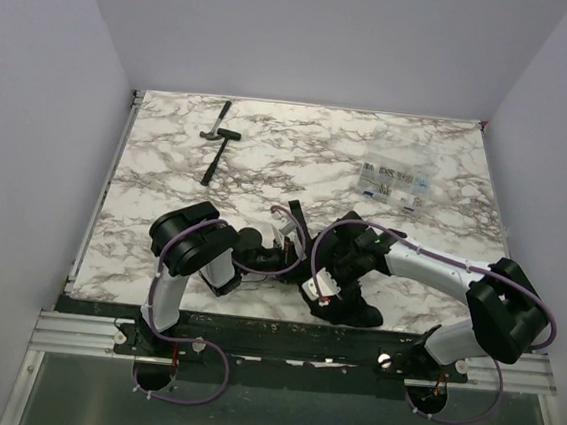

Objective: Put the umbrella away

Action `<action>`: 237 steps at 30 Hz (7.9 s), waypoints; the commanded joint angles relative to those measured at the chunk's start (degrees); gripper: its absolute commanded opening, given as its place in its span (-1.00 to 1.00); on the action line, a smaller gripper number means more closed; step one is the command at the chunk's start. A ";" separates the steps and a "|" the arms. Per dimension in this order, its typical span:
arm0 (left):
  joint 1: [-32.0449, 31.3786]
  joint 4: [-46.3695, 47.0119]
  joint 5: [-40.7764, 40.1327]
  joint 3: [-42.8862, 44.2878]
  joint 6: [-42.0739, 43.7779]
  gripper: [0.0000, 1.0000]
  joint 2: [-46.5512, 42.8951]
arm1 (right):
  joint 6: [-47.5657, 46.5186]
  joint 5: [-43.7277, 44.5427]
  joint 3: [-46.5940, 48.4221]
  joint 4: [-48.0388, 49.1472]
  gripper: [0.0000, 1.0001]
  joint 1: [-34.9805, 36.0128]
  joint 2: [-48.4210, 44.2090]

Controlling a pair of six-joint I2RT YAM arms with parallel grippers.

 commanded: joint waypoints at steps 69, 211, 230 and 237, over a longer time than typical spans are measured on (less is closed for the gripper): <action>-26.31 0.38 -44.48 -9.19 61.28 0.97 -11.18 | 6.21 -4.82 9.09 -9.44 0.04 -10.15 17.11; -24.55 -16.28 -41.90 -0.30 63.82 -0.12 -1.33 | 21.48 -8.95 11.21 -24.91 -0.26 -7.18 21.18; -14.61 -32.01 -21.15 2.25 52.96 -0.81 -2.90 | 19.38 -14.54 27.79 -36.55 0.46 -20.66 4.00; -9.26 -45.44 -12.29 8.05 43.96 -0.85 -4.38 | 15.75 -17.22 15.56 -20.34 0.99 -20.91 -12.84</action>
